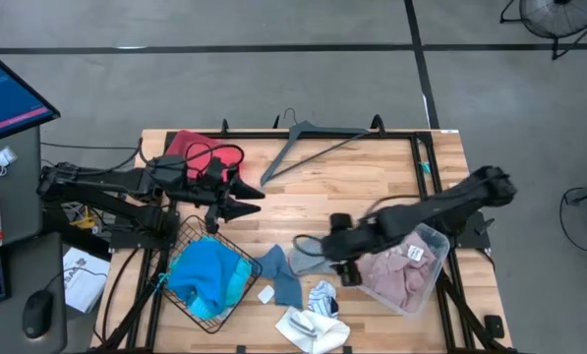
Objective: Pick & Place Cloths
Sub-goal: Put the gray sock into the red bin
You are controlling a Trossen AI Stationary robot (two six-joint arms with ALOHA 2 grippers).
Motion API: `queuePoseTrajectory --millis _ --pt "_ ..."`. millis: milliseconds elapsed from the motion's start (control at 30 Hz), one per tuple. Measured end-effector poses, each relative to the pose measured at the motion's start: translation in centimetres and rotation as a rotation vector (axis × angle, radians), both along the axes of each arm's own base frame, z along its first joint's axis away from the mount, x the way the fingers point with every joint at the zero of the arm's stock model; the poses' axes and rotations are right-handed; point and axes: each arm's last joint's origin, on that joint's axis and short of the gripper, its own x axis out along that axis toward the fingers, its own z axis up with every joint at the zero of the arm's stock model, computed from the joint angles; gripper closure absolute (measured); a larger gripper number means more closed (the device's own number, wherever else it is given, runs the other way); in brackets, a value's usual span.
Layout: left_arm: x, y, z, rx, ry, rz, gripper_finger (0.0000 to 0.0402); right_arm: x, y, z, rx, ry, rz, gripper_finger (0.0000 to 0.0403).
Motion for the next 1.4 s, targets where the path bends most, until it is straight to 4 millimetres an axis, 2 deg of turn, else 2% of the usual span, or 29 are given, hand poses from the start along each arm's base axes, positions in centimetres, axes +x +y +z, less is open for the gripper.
queuePoseTrajectory --millis 133,233,400,600,700,733,800,900,933,1033,1200,1400 --pt "-1.0 0.1 0.7 0.03 -0.041 0.001 0.023 3.0 -0.5 -3.8 0.047 0.061 0.014 0.0103" --pt "-2.1 0.2 1.5 0.053 -0.084 0.004 0.023 4.3 -1.2 -6.3 0.048 0.12 -0.011 0.0087" --pt "-4.1 0.4 2.6 0.09 -0.161 0.015 0.023 5.4 -1.9 -9.7 0.024 0.205 -0.041 0.0085" --pt "-5.2 0.5 3.2 0.092 -0.197 0.02 0.023 6.0 -1.9 -12.8 0.002 0.28 -0.065 0.0088" --pt "-5.3 0.5 3.2 0.093 -0.198 0.019 0.023 6.0 -1.9 -13.4 -0.013 0.303 -0.135 0.0122" --pt "-5.3 0.5 3.2 0.093 -0.198 0.02 0.023 6.0 -2.0 -13.4 -0.017 0.304 -0.147 0.0147" --pt "-5.2 0.5 3.2 0.094 -0.198 0.019 0.023 6.1 -2.2 -13.4 -0.012 0.303 -0.165 0.0222" --pt "-5.2 0.5 3.2 0.094 -0.196 0.019 0.023 6.0 -2.8 -12.8 0.011 0.299 -0.201 0.036" --pt "-5.2 0.5 3.2 0.095 -0.196 0.019 0.023 5.9 -3.0 -12.6 0.02 0.296 -0.209 0.0377" --pt "-5.2 0.5 3.2 0.095 -0.196 0.019 0.023 5.7 -3.4 -10.3 0.055 0.232 -0.235 0.0379" --pt "-4.9 0.5 2.9 0.097 -0.174 0.018 0.023 4.6 -4.2 -4.4 0.119 0.049 -0.257 0.0391" --pt "-3.8 0.4 2.2 0.141 -0.131 0.018 0.023 1.7 -5.4 3.1 0.146 -0.231 -0.321 0.0397"
